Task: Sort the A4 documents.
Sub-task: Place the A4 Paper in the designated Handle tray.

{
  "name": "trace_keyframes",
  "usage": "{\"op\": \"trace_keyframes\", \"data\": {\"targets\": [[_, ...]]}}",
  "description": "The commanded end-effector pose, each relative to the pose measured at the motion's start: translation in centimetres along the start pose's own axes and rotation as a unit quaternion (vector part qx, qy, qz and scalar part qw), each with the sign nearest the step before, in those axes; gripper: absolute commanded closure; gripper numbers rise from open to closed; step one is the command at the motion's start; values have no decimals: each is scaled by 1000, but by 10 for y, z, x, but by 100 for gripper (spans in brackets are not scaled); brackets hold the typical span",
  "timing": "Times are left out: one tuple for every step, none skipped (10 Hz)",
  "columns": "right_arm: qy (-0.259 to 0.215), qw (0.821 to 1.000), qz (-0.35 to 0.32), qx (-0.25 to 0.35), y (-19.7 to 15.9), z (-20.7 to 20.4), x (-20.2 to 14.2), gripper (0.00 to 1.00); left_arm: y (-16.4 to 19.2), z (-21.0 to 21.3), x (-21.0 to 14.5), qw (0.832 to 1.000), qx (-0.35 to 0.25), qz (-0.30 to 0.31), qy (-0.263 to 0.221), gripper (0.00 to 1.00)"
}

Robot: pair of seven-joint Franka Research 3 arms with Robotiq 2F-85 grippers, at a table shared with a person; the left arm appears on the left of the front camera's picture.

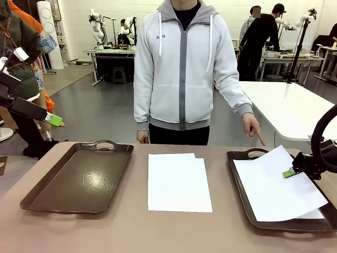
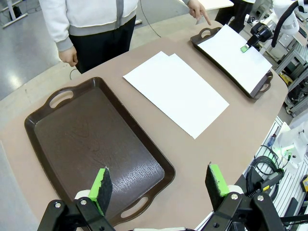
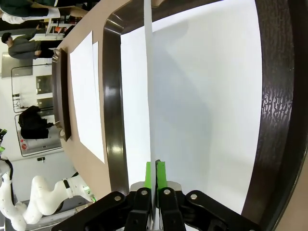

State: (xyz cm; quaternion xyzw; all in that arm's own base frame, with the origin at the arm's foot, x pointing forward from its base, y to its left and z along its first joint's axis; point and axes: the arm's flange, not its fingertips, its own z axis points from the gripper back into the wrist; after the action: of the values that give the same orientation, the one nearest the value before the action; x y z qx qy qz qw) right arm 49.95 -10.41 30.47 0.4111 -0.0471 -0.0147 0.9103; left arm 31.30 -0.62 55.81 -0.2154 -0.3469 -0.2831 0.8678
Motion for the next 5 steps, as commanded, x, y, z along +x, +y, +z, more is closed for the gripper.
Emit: {"op": "trace_keyframes", "data": {"targets": [[11,999,-9,-36,2,-5,-4,99,1,0,0,1000,-6,-3,-2,0],[12,999,-9,-42,2,-6,-4,99,1,0,0,1000,-6,-3,-2,0],[13,999,-9,-50,2,-6,-4,99,1,0,0,1000,-6,-3,-2,0],[13,998,-9,-63,1,-6,-3,99,1,0,0,1000,-6,-3,-2,0],[12,998,-11,-62,1,-6,-3,99,1,0,0,1000,-6,-3,-2,0]]}}
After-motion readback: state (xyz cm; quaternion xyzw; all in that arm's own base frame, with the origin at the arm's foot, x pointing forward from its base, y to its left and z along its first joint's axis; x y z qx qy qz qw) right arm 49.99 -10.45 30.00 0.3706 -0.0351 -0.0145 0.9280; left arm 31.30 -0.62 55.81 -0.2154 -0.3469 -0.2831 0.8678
